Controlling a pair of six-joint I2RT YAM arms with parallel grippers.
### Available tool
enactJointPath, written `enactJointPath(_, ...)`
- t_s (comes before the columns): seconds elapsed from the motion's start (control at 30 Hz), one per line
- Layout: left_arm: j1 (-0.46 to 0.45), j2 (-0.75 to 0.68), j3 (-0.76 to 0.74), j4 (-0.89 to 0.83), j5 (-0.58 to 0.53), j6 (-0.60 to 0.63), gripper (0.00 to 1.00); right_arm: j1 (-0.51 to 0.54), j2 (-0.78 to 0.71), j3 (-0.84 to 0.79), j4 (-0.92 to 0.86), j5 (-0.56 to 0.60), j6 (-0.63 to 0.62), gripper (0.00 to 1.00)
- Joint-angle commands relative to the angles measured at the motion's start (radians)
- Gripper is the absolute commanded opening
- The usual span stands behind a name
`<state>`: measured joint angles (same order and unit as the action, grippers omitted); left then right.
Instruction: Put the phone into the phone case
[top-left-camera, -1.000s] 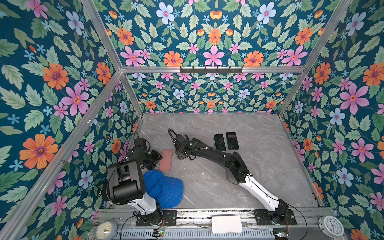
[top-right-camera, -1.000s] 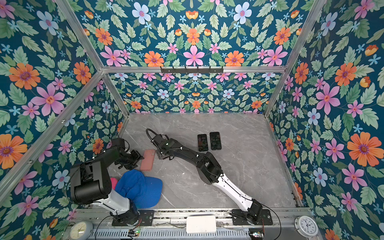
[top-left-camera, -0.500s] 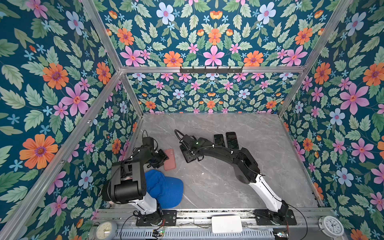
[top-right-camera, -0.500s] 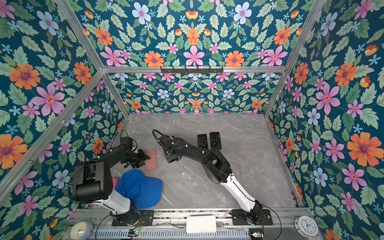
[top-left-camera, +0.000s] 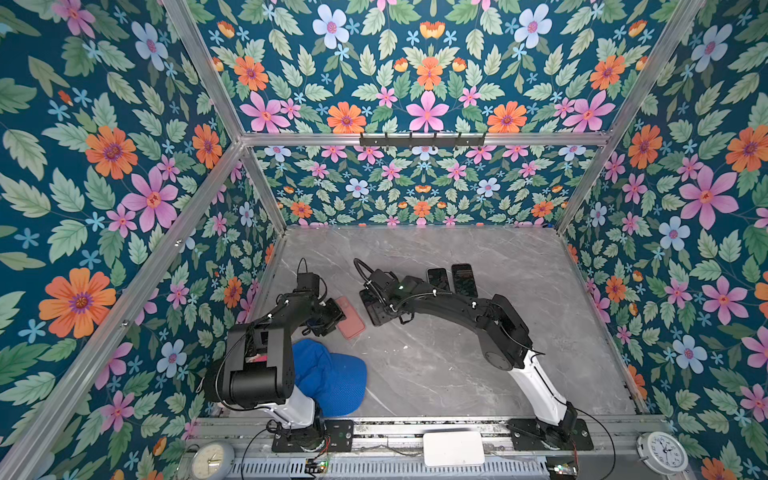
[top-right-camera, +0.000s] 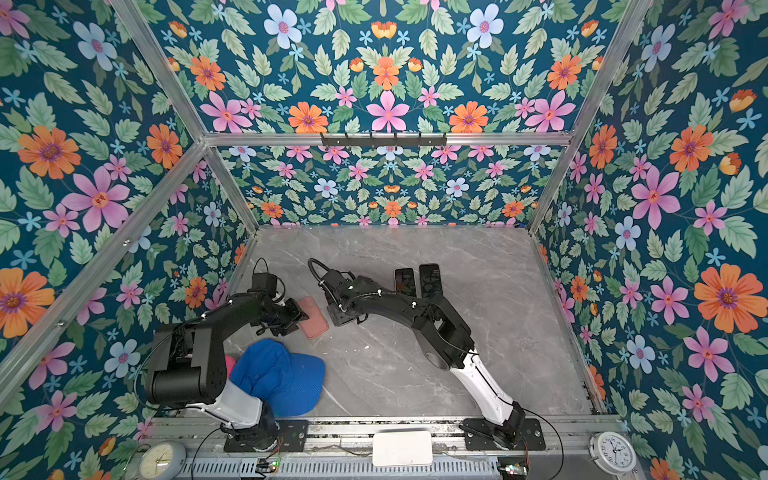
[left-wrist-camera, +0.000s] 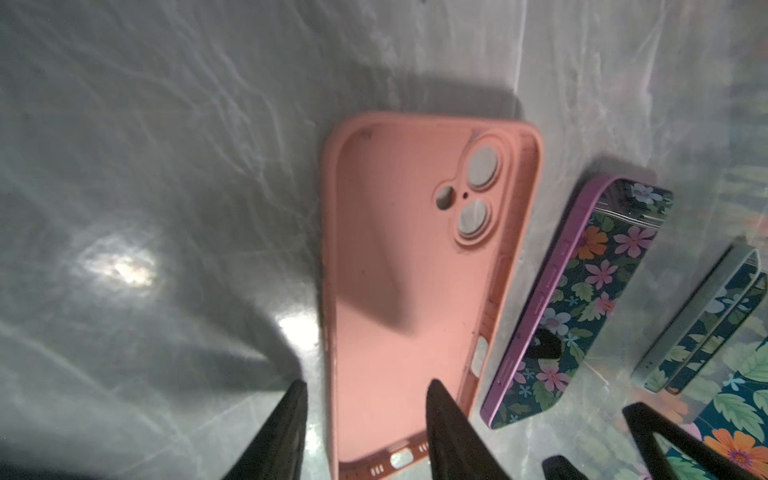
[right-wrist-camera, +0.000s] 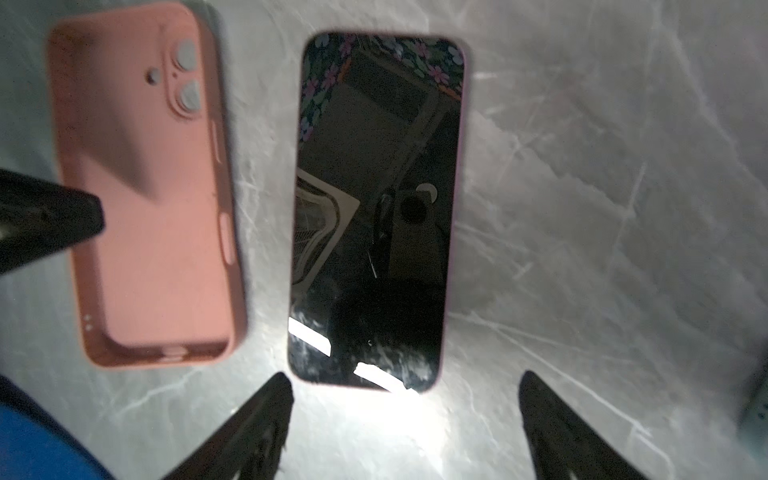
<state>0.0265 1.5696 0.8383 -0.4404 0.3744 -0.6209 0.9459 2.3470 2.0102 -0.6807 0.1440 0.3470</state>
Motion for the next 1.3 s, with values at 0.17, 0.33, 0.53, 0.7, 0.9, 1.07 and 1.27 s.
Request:
enactJointPath(0.17, 0.02, 0.006, 0.013, -0.025, -0.04, 0.038, 0.49, -0.003, 0.176, 0.283, -0.124, 0.029, -0.019, 0.94)
enactJointPath(0.33, 0.021, 0.023, 0.025, -0.018, -0.031, 0.044, 0.48, -0.018, 0.283, 0.451, -0.221, 0.035, 0.003, 0.94)
enactJointPath(0.53, 0.023, 0.034, 0.021, -0.012, -0.026, 0.05, 0.48, -0.024, 0.348, 0.536, -0.265, 0.029, 0.012, 0.94)
enactJointPath(0.7, 0.023, 0.041, 0.024, -0.011, -0.023, 0.052, 0.48, -0.022, 0.36, 0.529, -0.29, -0.001, 0.033, 0.88)
enactJointPath(0.9, 0.023, 0.046, 0.022, -0.001, -0.015, 0.054, 0.48, -0.01, 0.362, 0.496, -0.33, -0.022, 0.061, 0.78)
enactJointPath(1.07, 0.023, 0.057, 0.019, 0.005, -0.01, 0.058, 0.47, -0.01, 0.354, 0.477, -0.335, -0.023, 0.07, 0.68)
enactJointPath(1.27, 0.012, 0.062, 0.016, 0.016, 0.009, 0.051, 0.45, -0.013, 0.291, 0.417, -0.307, -0.017, 0.03, 0.66)
